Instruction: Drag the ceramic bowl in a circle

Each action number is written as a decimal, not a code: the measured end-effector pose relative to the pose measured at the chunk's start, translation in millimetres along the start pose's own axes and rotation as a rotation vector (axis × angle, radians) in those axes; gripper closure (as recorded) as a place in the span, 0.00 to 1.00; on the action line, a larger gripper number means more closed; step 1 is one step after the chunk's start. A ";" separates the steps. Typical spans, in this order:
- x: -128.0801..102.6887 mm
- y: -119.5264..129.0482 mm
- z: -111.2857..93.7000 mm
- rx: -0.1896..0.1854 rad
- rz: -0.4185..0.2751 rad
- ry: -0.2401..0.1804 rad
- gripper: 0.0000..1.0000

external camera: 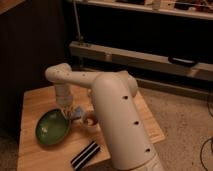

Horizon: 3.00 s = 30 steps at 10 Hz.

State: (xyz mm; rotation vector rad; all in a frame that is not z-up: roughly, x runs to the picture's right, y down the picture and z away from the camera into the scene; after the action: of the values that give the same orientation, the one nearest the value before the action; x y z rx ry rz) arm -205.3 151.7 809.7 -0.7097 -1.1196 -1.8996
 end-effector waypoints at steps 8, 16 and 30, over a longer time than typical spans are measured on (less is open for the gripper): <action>-66.1 -48.6 16.0 -0.078 -0.202 0.011 0.86; -4.1 -129.9 3.8 0.103 -0.192 0.061 0.86; 4.4 -11.6 8.9 0.157 -0.026 -0.043 0.86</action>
State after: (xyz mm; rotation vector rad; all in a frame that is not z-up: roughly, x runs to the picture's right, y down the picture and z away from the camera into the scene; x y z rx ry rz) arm -216.9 161.3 812.1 -0.6541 -1.2952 -1.8025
